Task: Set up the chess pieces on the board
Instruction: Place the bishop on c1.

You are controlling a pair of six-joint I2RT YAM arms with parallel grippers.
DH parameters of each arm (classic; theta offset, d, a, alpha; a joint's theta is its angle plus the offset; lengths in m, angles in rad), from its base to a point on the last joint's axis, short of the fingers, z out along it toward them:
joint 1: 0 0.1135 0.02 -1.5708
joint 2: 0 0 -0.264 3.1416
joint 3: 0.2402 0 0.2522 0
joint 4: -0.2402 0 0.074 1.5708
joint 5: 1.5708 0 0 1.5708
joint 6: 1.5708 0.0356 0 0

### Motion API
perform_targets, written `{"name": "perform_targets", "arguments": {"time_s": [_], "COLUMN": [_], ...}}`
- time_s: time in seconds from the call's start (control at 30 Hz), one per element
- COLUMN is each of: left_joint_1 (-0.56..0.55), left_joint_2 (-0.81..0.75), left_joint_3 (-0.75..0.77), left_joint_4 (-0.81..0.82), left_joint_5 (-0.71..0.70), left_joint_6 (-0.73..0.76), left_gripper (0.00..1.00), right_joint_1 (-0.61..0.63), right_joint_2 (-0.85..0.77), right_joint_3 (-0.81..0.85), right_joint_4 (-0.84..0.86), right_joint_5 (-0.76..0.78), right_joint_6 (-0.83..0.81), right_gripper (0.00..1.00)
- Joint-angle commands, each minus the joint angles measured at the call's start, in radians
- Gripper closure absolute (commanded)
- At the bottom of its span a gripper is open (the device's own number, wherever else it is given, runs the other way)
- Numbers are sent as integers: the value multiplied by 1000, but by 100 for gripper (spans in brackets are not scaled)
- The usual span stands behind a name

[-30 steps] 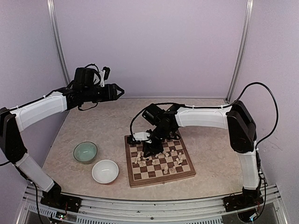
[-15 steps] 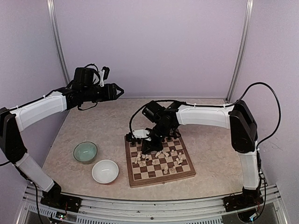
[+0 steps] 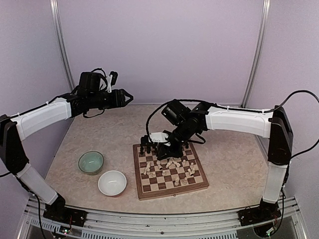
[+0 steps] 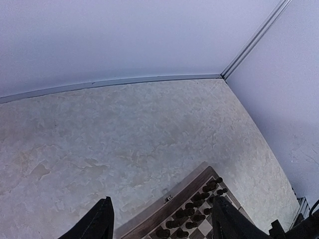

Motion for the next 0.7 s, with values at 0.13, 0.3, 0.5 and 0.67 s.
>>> {"name": "perform_targets", "arguments": {"time_s": [0.13,0.3,0.5,0.67], "left_joint_1": [-9,-10,-11,-13], "left_joint_2": [6,8,5,4], "left_joint_3": [30,30,31,32], "left_joint_4": [10,9,8,7], "left_joint_5": [2,1,0,1], "left_joint_6": [1,2,2,4], "left_gripper": [32,32,31,29], "right_joint_1": [50,115,138,139], "right_joint_2": [-78,-86,-77,-62], "right_joint_3": [-140,-202,-214,-210], "right_joint_4": [17,26,28,37], "right_joint_5": [-35,19,15,10], "right_joint_6": [-47,-76,-79,-72], "right_gripper": [95,95,95,94]}}
